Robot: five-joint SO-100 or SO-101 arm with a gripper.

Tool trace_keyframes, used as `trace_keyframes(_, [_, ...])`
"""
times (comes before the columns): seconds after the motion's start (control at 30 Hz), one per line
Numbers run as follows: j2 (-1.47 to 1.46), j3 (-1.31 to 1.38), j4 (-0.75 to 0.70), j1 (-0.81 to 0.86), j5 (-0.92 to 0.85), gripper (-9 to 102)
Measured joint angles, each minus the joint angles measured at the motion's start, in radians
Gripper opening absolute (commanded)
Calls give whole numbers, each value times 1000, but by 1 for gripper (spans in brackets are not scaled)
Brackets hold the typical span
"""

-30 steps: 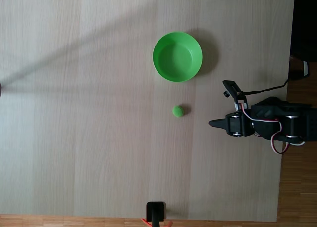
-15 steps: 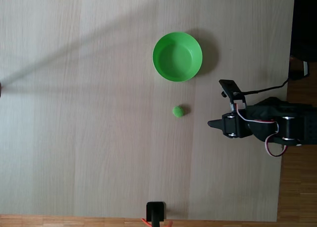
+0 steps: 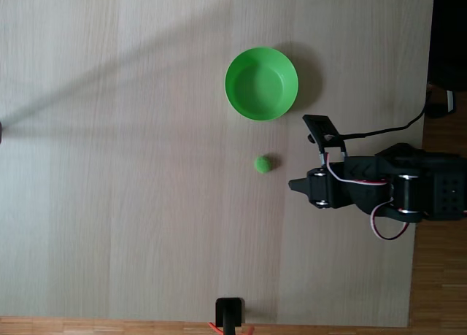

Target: Grasp a green pompom and put it in the green bowl.

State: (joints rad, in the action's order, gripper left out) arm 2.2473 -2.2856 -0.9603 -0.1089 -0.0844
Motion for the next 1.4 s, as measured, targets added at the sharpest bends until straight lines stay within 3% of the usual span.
trace_keyframes(0.47, [-337,235,3,140,0,0])
trace_keyframes(0.97, [-413,247,9,153,-5,25])
trace_keyframes(1.4, [-620,348,2,153,-5,23])
